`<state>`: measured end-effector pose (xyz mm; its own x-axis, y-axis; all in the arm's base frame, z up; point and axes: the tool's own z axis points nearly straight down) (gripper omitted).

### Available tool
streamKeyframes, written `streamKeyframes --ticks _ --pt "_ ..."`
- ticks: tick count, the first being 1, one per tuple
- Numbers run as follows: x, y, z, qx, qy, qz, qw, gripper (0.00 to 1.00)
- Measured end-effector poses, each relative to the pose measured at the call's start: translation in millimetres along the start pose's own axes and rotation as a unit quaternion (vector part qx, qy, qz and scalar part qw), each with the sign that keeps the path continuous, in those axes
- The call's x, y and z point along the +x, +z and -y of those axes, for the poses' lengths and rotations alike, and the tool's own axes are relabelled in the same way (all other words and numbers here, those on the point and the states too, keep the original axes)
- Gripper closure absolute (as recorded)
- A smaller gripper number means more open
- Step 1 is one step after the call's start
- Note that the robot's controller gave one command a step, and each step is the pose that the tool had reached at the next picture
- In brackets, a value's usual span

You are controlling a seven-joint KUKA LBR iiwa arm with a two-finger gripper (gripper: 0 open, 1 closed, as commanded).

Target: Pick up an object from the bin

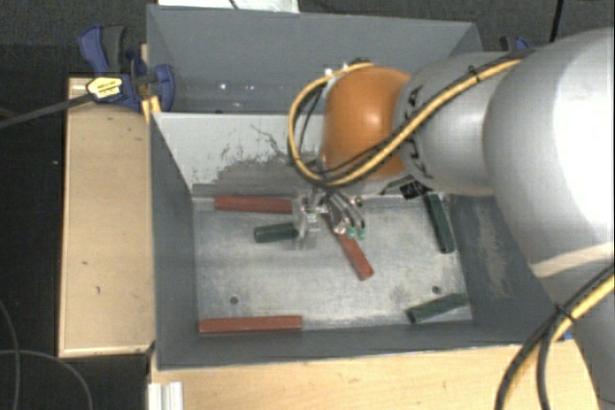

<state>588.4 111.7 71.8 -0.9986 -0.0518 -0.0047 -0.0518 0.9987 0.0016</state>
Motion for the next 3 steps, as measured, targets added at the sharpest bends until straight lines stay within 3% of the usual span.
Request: streamKeyframes --ticks 1,2,3 --pt "5.3 -35.6 -14.6 0.001 -0.037 -0.0038 0.9993 1.0" --pt "9.5 -103.3 -2.6 0.0 -0.046 -0.0031 0.9989 1.0" --pt "16.0 -163.3 -14.4 0.001 -0.046 -0.0025 0.999 1.0"
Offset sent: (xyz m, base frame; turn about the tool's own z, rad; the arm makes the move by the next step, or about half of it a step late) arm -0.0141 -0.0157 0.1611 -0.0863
